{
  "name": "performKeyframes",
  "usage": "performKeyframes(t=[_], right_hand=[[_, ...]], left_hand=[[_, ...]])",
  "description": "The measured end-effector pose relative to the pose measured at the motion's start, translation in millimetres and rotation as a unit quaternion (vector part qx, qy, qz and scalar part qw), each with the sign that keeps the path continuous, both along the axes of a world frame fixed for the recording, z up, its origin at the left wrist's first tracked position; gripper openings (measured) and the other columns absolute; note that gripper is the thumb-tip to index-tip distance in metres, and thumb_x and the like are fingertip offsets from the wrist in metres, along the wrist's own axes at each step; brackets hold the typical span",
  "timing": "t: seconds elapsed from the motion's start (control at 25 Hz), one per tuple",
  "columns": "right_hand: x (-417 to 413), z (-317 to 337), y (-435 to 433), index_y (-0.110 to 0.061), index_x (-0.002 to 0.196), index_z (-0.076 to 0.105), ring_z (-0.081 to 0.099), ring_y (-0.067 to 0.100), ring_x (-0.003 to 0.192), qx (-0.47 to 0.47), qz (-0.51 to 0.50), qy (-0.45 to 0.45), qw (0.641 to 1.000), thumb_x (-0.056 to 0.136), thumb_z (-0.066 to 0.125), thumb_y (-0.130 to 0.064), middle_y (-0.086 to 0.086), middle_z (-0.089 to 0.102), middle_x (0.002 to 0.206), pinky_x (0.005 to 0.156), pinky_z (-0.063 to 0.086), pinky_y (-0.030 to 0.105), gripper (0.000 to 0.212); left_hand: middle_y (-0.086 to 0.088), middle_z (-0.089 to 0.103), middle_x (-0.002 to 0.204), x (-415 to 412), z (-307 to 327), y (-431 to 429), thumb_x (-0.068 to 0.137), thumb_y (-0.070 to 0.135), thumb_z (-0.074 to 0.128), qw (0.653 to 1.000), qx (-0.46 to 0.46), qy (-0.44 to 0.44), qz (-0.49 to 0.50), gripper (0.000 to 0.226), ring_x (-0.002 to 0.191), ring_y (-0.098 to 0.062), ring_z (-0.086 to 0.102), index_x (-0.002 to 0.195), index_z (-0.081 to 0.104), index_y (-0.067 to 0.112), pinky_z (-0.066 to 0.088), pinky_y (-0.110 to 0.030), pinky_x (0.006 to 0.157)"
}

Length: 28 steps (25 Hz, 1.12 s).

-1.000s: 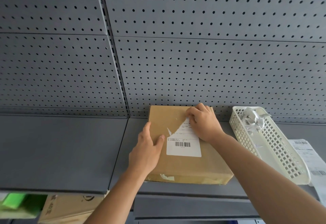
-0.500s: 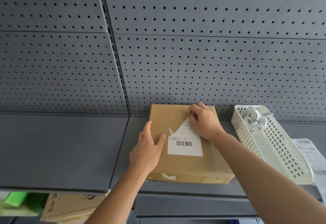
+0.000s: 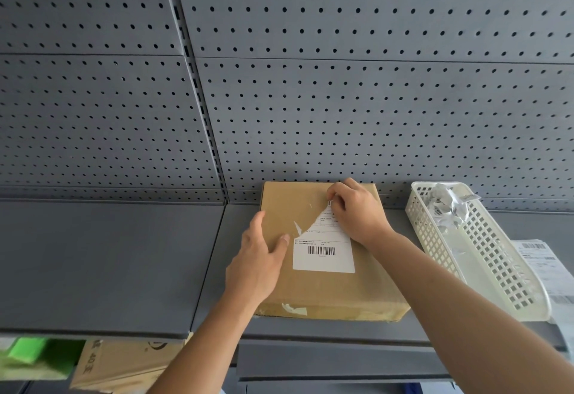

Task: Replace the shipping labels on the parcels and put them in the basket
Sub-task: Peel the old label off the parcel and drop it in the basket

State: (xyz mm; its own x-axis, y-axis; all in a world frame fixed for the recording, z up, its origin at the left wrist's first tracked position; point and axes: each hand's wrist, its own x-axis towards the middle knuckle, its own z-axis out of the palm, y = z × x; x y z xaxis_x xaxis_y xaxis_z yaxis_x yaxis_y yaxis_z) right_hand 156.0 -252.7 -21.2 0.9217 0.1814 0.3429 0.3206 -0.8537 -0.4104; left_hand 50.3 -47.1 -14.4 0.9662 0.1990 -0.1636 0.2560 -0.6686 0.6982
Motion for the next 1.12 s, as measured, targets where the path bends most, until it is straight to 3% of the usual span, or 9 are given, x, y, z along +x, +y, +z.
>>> performKeyframes(t=[0.44, 0.6, 0.76, 0.84, 0.96, 1.12], right_hand=[[2.4, -3.7, 0.4, -0.011, 0.081, 0.063, 0.056, 0.027, 0.074, 0.005, 0.006, -0.026, 1.000, 0.088, 0.050, -0.001, 0.002, 0.059, 0.083, 0.061, 0.041, 0.034, 0.018], [1.0, -3.7, -1.7, -0.015, 0.092, 0.069, 0.057, 0.020, 0.078, 0.028, 0.008, -0.010, 1.000, 0.091, 0.050, -0.003, 0.000, 0.062, 0.092, 0.063, 0.035, 0.024, 0.022], [1.6, -2.2, 0.0, -0.015, 0.088, 0.070, 0.056, 0.018, 0.077, 0.035, -0.008, -0.002, 0.999, 0.091, 0.050, -0.004, -0.003, 0.062, 0.090, 0.058, 0.028, 0.009, 0.023], [2.5, -2.2, 1.0, -0.015, 0.085, 0.068, 0.057, 0.019, 0.076, 0.034, -0.008, -0.001, 0.999, 0.091, 0.050, -0.003, -0.003, 0.062, 0.089, 0.057, 0.029, 0.012, 0.022], [2.7, -3.0, 0.9, -0.013, 0.081, 0.065, 0.059, 0.023, 0.074, 0.029, -0.006, -0.013, 0.999, 0.089, 0.050, -0.002, -0.001, 0.061, 0.084, 0.058, 0.038, 0.027, 0.020], [1.6, -3.7, -1.9, -0.016, 0.089, 0.070, 0.059, 0.017, 0.078, 0.046, 0.000, -0.008, 0.999, 0.089, 0.051, -0.002, -0.003, 0.064, 0.090, 0.065, 0.043, 0.029, 0.023]], left_hand=[[0.007, 0.034, 0.160, 1.2, -2.4, 1.2, 0.100, 0.060, 0.041, 1.000, -0.011, 0.000, 0.000, 0.064, 0.108, -0.023, 0.063, 0.155, 0.012, 0.044, 0.046, -0.042, 0.090], [0.007, 0.035, 0.160, 1.2, -1.4, 0.4, 0.101, 0.059, 0.041, 1.000, -0.014, -0.001, 0.002, 0.063, 0.100, -0.019, 0.059, 0.155, 0.013, 0.044, 0.042, -0.038, 0.085], [0.007, 0.035, 0.159, 0.1, -1.8, 0.5, 0.101, 0.059, 0.041, 1.000, -0.012, -0.002, 0.005, 0.063, 0.113, -0.026, 0.063, 0.155, 0.013, 0.044, 0.041, -0.038, 0.086], [0.007, 0.035, 0.159, 0.1, -1.8, 0.4, 0.101, 0.059, 0.041, 1.000, -0.012, -0.003, 0.005, 0.063, 0.113, -0.025, 0.063, 0.155, 0.013, 0.044, 0.041, -0.037, 0.085], [0.008, 0.035, 0.159, 1.1, -1.5, -0.2, 0.101, 0.059, 0.041, 1.000, -0.011, -0.005, 0.006, 0.063, 0.113, -0.024, 0.063, 0.155, 0.013, 0.044, 0.040, -0.037, 0.084], [0.008, 0.035, 0.160, 0.7, -2.1, -0.1, 0.101, 0.059, 0.041, 1.000, -0.010, -0.005, 0.006, 0.063, 0.113, -0.025, 0.063, 0.155, 0.013, 0.044, 0.042, -0.037, 0.085]])
